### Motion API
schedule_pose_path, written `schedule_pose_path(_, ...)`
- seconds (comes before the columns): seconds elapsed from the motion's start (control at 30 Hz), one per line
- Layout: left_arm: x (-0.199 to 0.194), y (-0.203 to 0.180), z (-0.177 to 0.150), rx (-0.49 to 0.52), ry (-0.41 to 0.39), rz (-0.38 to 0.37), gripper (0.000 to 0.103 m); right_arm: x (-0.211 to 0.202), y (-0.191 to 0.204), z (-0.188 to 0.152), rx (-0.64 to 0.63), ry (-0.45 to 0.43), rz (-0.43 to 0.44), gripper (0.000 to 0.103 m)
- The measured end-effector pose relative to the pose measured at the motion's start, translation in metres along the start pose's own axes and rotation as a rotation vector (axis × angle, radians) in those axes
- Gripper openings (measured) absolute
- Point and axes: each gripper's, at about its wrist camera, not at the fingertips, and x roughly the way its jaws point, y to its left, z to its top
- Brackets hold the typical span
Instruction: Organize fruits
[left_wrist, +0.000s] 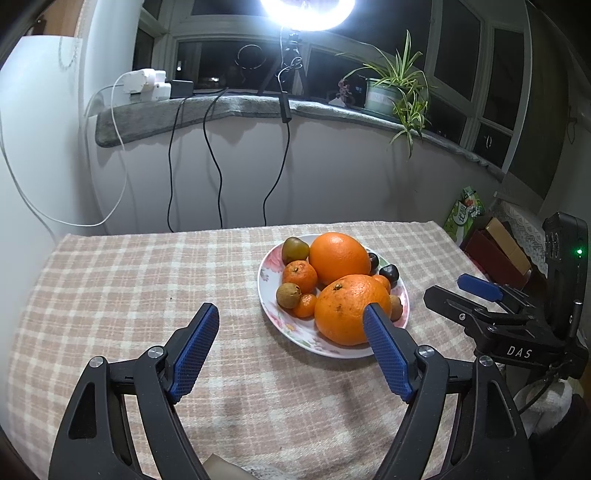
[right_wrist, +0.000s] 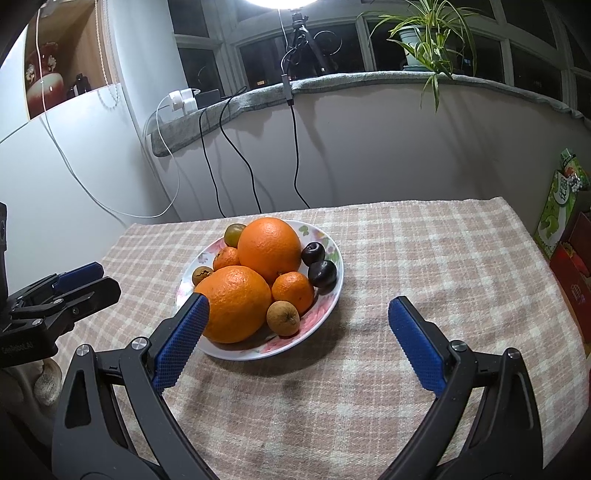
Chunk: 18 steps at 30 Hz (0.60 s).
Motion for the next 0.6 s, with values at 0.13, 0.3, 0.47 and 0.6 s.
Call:
schedule_pose_path(0.13, -0.0002, -0.0002, -0.0002, 0.001, -0.002, 0.000, 0.080, 0.0005, -0.0003, 0.0000, 0.001, 0.003, 0.001, 0.099)
schedule_pose_path(0.3, -0.0002, -0.0001, -0.0004, -0.001, -0.001, 0.000, 0.080, 0.0011, 0.0005, -0.0014, 0.002, 0.007, 0.000, 0.099)
schedule_pose_path(0.47, -0.0007, -0.0003, -0.0005, 0.007, -0.009, -0.003, 0.080, 0.0025, -0.0013, -0.0014, 0.004, 0.006, -0.006, 0.100)
schedule_pose_path(0.6, -0.0002, 0.0000, -0.0008, 0.017, -0.017, -0.002, 0.080, 0.0033, -0.0063, -0.0016, 0.019, 0.008, -0.012, 0.100)
